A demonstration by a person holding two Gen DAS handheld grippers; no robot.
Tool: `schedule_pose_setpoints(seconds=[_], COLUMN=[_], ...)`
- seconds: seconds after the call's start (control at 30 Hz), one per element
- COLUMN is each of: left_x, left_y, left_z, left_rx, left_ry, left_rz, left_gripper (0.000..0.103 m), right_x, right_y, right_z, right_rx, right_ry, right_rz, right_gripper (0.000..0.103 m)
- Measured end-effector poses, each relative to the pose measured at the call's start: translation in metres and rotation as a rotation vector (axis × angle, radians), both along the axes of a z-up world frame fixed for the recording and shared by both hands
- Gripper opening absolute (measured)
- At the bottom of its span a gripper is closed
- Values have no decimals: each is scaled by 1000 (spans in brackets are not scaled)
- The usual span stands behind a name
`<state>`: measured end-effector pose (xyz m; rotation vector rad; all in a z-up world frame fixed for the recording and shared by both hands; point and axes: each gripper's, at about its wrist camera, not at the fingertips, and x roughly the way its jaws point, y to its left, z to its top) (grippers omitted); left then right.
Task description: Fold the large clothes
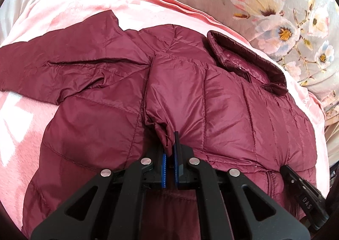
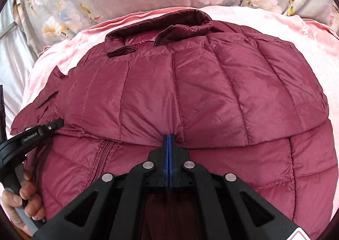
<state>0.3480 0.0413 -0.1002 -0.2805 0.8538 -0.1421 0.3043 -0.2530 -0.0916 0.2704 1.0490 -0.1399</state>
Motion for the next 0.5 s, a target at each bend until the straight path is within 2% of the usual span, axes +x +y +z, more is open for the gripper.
schedule_pose_setpoints(seconds=[0.07,0.13,0.17,0.2,0.23,0.27,0.3,0.4,0.43,0.47,0.5], left_x=[-2,-9,-16,-23,-30,-35,-40,-49,-51,-52,-53], left_y=[11,30,43,60,79,98,121,198,220,257,277], left_z=[1,6,14,23,34,43,53,74,76,76,74], left_rx=[-64,-126,-137,-129,-122,-119,-113,-83,-79,-76,-86], left_ry=[1,-6,-22,-47,-73,-89,-106,-140,-145,-141,-131], left_rz=[5,27,53,90,126,159,208,381,431,525,565], left_gripper=[10,23,23,29,41,48,60,75,77,78,78], right_x=[-1,-1,-2,-2,-3,-6,-9,-30,-39,-44,-50], right_y=[-3,-6,-6,-5,-3,-1,3,18,23,27,33], right_z=[0,0,0,2,4,8,13,35,43,47,49], right_rx=[19,33,31,23,16,-1,-17,-6,18,34,46], right_ry=[-5,-9,-10,-14,-18,-26,-36,-105,-130,-143,-153], right_rz=[-5,-7,-7,-5,-4,-3,-3,11,16,19,26], right_gripper=[0,0,0,0,0,2,9,10,10,12,12])
